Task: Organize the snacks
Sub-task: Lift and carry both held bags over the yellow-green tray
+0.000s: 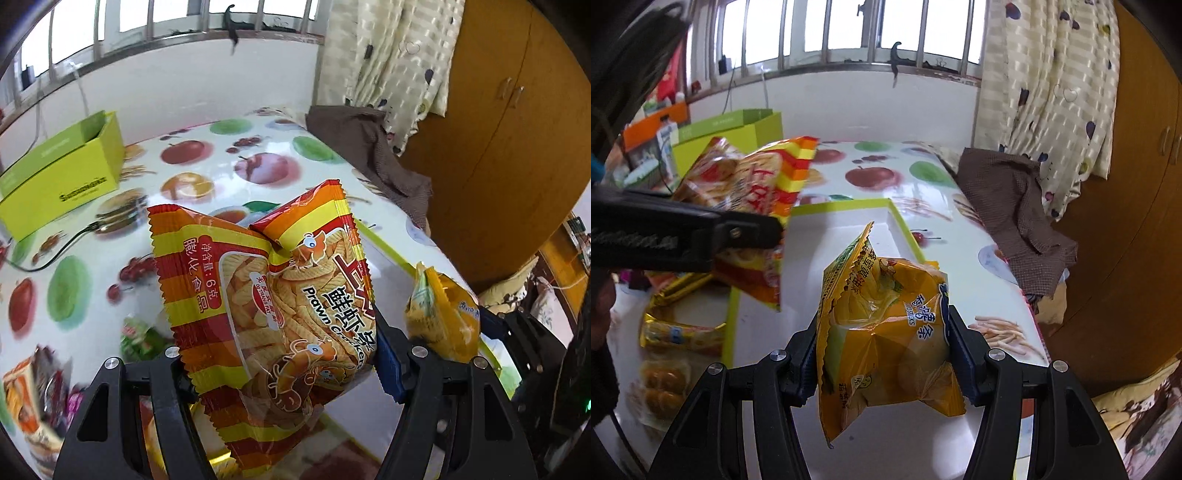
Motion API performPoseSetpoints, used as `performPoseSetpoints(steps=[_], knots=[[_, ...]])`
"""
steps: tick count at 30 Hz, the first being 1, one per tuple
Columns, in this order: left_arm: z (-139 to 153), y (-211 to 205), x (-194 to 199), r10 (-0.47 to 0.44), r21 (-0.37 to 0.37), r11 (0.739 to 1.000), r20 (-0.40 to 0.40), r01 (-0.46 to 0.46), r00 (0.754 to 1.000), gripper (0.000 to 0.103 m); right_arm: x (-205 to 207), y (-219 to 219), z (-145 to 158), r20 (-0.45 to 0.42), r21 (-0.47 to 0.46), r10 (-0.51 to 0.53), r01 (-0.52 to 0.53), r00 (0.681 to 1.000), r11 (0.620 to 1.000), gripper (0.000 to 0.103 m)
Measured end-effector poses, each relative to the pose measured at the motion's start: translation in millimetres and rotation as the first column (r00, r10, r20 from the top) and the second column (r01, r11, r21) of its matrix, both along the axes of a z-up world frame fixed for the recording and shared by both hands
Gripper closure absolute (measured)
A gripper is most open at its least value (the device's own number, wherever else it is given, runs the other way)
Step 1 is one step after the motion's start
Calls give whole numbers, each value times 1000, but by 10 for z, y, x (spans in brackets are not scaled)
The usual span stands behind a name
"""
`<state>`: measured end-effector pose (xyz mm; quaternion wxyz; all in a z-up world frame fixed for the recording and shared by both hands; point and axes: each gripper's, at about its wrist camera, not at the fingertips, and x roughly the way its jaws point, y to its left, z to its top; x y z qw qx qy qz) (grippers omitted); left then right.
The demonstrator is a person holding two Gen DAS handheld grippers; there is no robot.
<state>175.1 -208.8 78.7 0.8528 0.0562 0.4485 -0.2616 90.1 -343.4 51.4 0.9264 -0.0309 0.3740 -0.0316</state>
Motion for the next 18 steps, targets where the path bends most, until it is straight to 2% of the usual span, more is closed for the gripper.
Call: performPoseSetpoints(steps=[6, 9, 18], knots=[[-76, -162, 127, -20, 48, 999, 18, 19, 1000, 32, 90, 43, -49, 0, -35, 10, -10, 1000, 999, 44], [-112, -207, 180, -3, 104, 995, 46, -1, 999, 32, 129, 60, -62, -4, -43, 11, -11, 1000, 999, 44], [-212, -231, 246, 4, 107, 994, 23, -6, 1000, 32, 173, 79, -86, -24, -41, 25, -26, 999, 999, 44]])
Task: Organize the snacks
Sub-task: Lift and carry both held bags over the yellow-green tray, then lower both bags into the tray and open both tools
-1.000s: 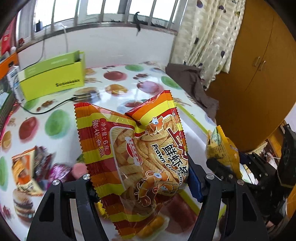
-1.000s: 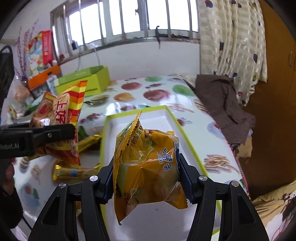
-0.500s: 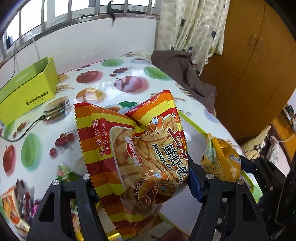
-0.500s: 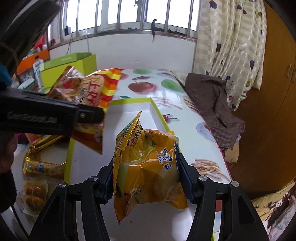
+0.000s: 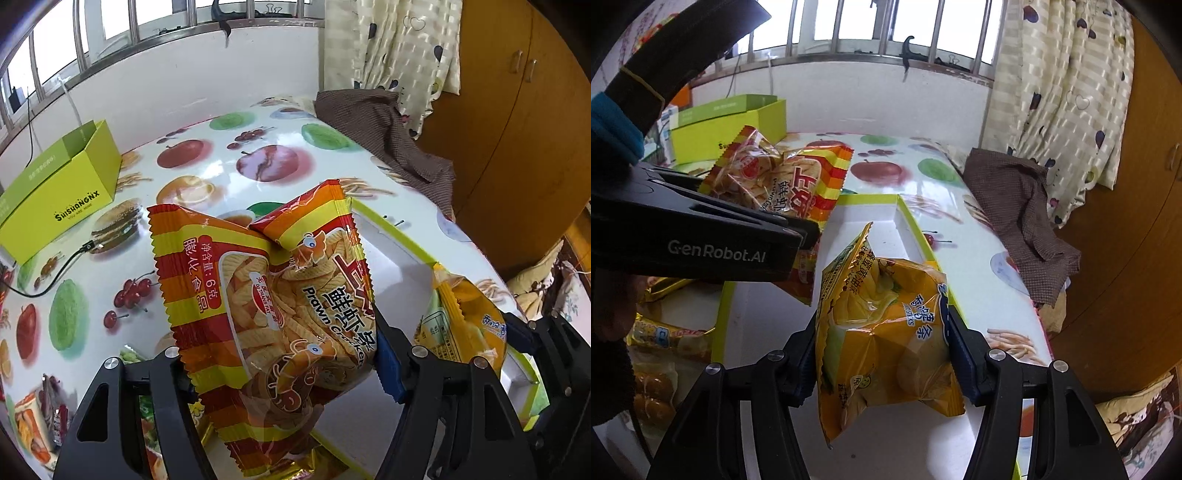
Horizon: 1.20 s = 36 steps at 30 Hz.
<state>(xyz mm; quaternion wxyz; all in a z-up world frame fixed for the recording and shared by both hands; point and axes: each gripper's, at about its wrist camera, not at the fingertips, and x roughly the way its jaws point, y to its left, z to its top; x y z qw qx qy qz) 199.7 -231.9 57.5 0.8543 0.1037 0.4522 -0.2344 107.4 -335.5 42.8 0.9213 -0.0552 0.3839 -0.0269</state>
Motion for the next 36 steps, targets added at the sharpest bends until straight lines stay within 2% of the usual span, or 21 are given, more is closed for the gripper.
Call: performPoseSetpoints(steps=[7, 18, 36], knots=[[-55, 2, 22, 9, 7, 1000, -11, -9, 1000, 32, 14, -50, -2, -22, 74, 16, -14, 1000, 997, 40], [1, 43, 28, -10, -43, 999, -12, 9, 1000, 31, 26, -52, 32, -27, 156, 31, -26, 999, 987, 33], [48, 136, 42, -6, -69, 998, -30, 3, 1000, 31, 13, -19, 88, -10, 173, 39, -36, 999, 984, 30]])
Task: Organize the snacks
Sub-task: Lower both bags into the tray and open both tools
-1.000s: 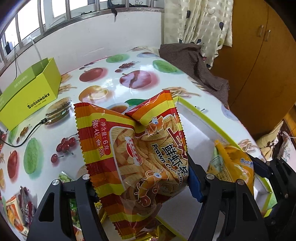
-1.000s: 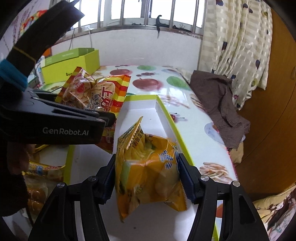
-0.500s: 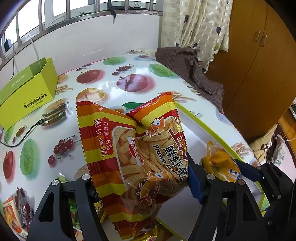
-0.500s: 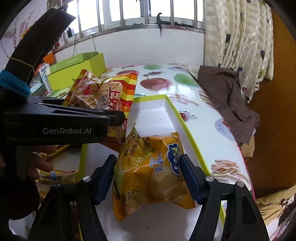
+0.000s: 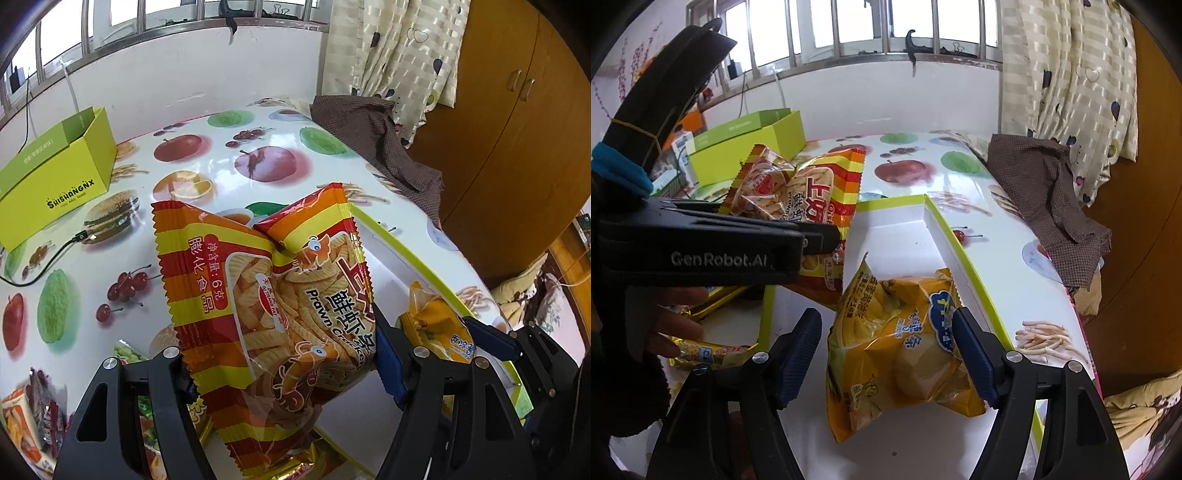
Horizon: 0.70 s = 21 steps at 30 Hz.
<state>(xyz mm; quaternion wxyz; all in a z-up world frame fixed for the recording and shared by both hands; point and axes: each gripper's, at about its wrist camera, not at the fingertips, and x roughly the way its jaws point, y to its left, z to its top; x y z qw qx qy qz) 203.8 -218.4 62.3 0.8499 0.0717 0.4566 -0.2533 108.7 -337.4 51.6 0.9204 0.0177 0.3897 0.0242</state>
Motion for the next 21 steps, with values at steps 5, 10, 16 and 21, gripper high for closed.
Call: performPoseSetpoints(steps=[5, 10, 16, 21], knots=[[-17, -43, -27, -55, -22, 998, -40, 54, 998, 31, 45, 58, 8, 9, -29, 35, -35, 999, 999, 28], [-23, -2, 5, -42, -61, 997, -73, 37, 996, 31, 58, 18, -7, -1, -31, 9, -9, 1000, 999, 28], [63, 32, 9, -32, -105, 994, -69, 25, 997, 31, 128, 9, -70, -33, -29, -9, 8, 999, 1000, 28], [177, 79, 18, 6, -91, 996, -28, -9, 1000, 31, 182, 33, -71, -40, -42, -13, 11, 999, 999, 28]])
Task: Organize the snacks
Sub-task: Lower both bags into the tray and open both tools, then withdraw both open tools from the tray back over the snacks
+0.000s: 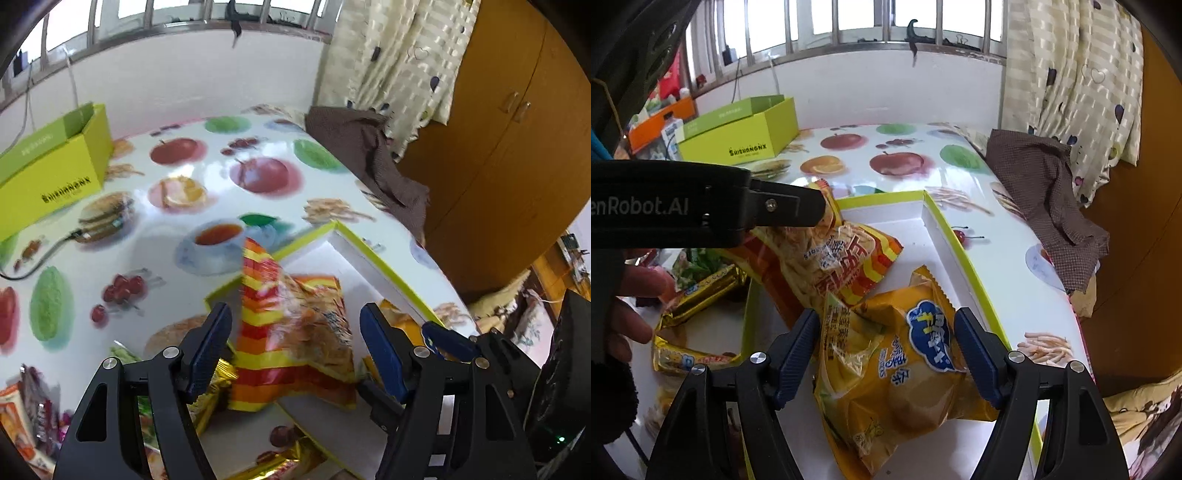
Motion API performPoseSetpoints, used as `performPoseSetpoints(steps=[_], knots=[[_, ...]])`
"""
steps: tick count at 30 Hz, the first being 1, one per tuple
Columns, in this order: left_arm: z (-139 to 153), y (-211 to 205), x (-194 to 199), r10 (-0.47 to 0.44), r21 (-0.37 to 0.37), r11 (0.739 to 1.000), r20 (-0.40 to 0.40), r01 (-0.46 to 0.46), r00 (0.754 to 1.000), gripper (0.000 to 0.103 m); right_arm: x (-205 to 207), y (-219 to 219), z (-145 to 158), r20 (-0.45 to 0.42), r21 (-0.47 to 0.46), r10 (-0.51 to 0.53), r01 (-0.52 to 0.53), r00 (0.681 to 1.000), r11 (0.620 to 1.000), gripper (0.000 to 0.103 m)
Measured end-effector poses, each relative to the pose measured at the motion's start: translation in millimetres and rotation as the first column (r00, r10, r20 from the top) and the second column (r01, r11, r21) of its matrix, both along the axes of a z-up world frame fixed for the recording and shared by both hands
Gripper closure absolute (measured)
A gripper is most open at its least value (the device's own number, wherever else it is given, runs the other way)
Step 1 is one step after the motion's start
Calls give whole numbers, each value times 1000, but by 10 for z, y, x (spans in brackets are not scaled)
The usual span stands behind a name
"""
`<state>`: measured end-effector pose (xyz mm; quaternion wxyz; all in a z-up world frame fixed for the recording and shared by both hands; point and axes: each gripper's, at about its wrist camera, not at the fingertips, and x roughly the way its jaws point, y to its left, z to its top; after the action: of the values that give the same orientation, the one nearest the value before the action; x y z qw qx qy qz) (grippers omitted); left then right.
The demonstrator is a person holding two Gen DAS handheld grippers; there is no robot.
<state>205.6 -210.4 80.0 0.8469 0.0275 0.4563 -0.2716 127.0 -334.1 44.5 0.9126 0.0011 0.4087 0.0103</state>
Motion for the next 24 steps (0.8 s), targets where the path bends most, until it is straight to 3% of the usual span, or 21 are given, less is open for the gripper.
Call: performPoseSetpoints(steps=[17, 24], knots=[[129, 299, -302, 69, 24, 997, 58, -70, 996, 31, -341, -140, 185, 28, 92, -93, 90, 995, 992, 28], [100, 465, -531, 91, 19, 996, 44, -92, 995, 31, -499, -92, 271, 40, 118, -115, 110, 993, 987, 28]])
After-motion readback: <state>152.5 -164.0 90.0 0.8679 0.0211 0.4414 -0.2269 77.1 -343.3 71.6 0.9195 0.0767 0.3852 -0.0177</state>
